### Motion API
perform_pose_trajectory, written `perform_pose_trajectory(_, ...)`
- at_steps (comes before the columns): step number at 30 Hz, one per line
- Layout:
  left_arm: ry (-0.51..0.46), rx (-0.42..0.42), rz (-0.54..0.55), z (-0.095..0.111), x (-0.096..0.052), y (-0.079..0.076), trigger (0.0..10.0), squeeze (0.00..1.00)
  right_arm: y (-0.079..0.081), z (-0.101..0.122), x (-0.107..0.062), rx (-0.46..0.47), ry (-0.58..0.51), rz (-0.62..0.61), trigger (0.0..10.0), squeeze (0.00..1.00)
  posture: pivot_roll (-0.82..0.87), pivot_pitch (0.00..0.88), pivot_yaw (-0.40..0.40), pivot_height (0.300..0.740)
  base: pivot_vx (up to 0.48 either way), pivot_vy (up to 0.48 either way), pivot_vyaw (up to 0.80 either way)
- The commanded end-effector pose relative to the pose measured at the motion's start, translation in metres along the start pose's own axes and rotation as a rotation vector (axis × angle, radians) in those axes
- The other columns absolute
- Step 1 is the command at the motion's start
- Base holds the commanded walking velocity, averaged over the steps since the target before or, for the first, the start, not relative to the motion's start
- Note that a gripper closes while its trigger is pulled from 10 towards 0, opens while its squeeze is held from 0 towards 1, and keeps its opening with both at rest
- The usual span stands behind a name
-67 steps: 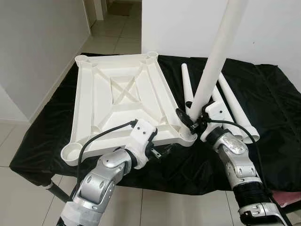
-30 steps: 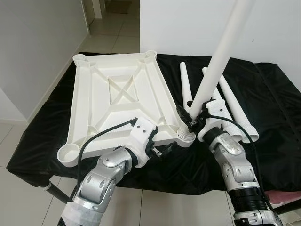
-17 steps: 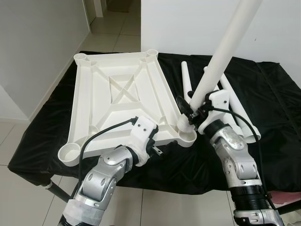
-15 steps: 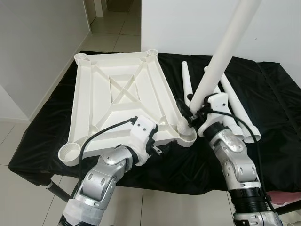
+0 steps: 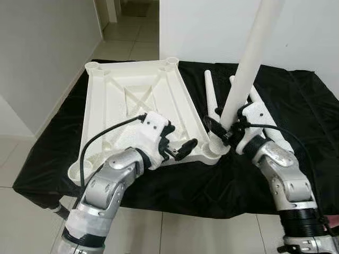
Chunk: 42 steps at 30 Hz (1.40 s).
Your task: Building children table
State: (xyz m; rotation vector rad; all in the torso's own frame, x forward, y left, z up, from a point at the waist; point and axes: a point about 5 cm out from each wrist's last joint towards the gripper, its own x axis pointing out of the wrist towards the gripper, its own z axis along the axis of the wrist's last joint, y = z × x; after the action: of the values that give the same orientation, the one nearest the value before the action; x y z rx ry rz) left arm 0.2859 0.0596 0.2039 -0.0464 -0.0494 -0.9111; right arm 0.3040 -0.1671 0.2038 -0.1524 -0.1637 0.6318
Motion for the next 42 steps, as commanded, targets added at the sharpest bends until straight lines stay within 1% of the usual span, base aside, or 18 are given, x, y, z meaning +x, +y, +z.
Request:
perform_pose_trajectory(1,0.0,0.002,-0.09,0.001,0.0,-0.005,10.0,0.0,0.002,-0.001,0.0,0.01,0.003,0.018,10.0,0.0,-0.09,0.0,0.028,0.74,0.0,0.0,0.0)
perform_pose_trajectory(2,-0.018,0.0,-0.108,0.006,0.0,-0.005,10.0,0.0,0.001,-0.003,-0.003,0.014,0.02,0.034,10.0,0.0,-0.09,0.0,0.028,0.74,0.0,0.0,0.0)
perform_pose_trajectory(3,-0.059,-0.004,-0.156,0.018,-0.001,-0.007,10.0,0.0,0.0,-0.005,-0.008,0.037,0.053,0.061,10.0,0.0,-0.08,0.0,0.024,0.74,0.0,0.0,0.0)
perform_pose_trajectory(4,-0.059,-0.004,-0.156,0.018,-0.001,-0.007,10.0,0.0,0.0,-0.005,-0.008,0.037,0.053,0.061,10.0,0.0,-0.08,0.0,0.024,0.74,0.0,0.0,0.0)
perform_pose_trajectory(5,-0.093,-0.007,-0.201,0.028,-0.001,-0.01,10.0,0.0,-0.001,-0.009,-0.011,0.044,0.095,0.072,10.0,0.0,-0.08,0.0,0.021,0.74,0.0,0.0,0.0)
perform_pose_trajectory(7,-0.127,-0.037,-0.272,0.04,-0.002,-0.014,10.0,0.0,-0.001,-0.014,-0.015,0.056,0.154,0.099,10.0,0.0,-0.09,0.0,0.021,0.74,0.0,0.0,0.0)
perform_pose_trajectory(9,-0.144,-0.041,-0.289,0.044,-0.002,-0.017,10.0,0.0,0.0,-0.015,-0.017,0.057,0.164,0.113,10.0,0.0,-0.09,0.0,0.02,0.74,0.0,0.0,0.0)
perform_pose_trajectory(13,-0.189,-0.071,-0.373,0.058,-0.001,-0.028,10.0,0.0,0.009,-0.018,-0.021,0.109,0.204,0.202,10.0,0.0,-0.08,0.0,0.023,0.74,0.0,0.0,0.0)
perform_pose_trajectory(23,-0.16,-0.094,-0.483,0.062,-0.003,-0.039,10.0,0.0,0.021,-0.016,-0.02,0.138,0.214,0.307,10.0,0.0,-0.07,0.0,0.028,0.74,0.0,0.0,0.0)
perform_pose_trajectory(26,-0.141,-0.096,-0.495,0.062,-0.002,-0.04,10.0,0.0,0.024,-0.014,-0.019,0.137,0.211,0.326,10.0,0.0,-0.07,0.0,0.032,0.74,0.0,0.0,0.0)
perform_pose_trajectory(27,-0.104,-0.096,-0.497,0.06,-0.001,-0.041,10.0,0.0,0.03,-0.013,-0.017,0.131,0.21,0.365,10.0,0.0,-0.07,0.0,0.036,0.74,0.0,0.0,0.0)
perform_pose_trajectory(30,-0.096,-0.097,-0.495,0.06,0.0,-0.041,10.0,0.0,0.031,-0.013,-0.016,0.132,0.211,0.374,10.0,0.0,-0.07,0.0,0.036,0.74,0.0,0.0,0.0)
perform_pose_trajectory(32,-0.056,-0.12,-0.455,0.059,0.005,-0.035,10.0,0.0,0.034,-0.01,-0.012,0.119,0.198,0.404,10.0,0.0,-0.06,0.0,0.045,0.74,0.0,0.0,0.0)
perform_pose_trajectory(34,-0.056,-0.12,-0.455,0.059,0.005,-0.035,10.0,0.0,0.034,-0.01,-0.012,0.119,0.198,0.404,10.0,0.0,-0.06,0.0,0.045,0.74,0.0,0.0,0.0)
perform_pose_trajectory(36,-0.033,-0.143,-0.42,0.061,0.009,-0.028,10.0,0.0,0.037,-0.008,-0.008,0.114,0.188,0.431,10.0,0.0,-0.06,0.0,0.045,0.74,0.0,0.0,0.0)
perform_pose_trajectory(39,-0.023,-0.155,-0.404,0.062,0.011,-0.024,10.0,0.0,0.039,-0.007,-0.006,0.111,0.185,0.445,10.0,0.0,-0.06,0.0,0.047,0.74,0.0,0.0,0.0)
perform_pose_trajectory(41,-0.017,-0.192,-0.373,0.067,0.017,-0.018,10.0,0.0,0.046,-0.005,-0.002,0.107,0.179,0.49,10.0,0.0,-0.06,0.0,0.052,0.74,0.0,0.0,0.0)
perform_pose_trajectory(42,-0.017,-0.192,-0.373,0.067,0.017,-0.018,10.0,0.0,0.046,-0.005,-0.002,0.107,0.179,0.49,10.0,0.0,-0.06,0.0,0.052,0.74,0.0,0.0,0.0)
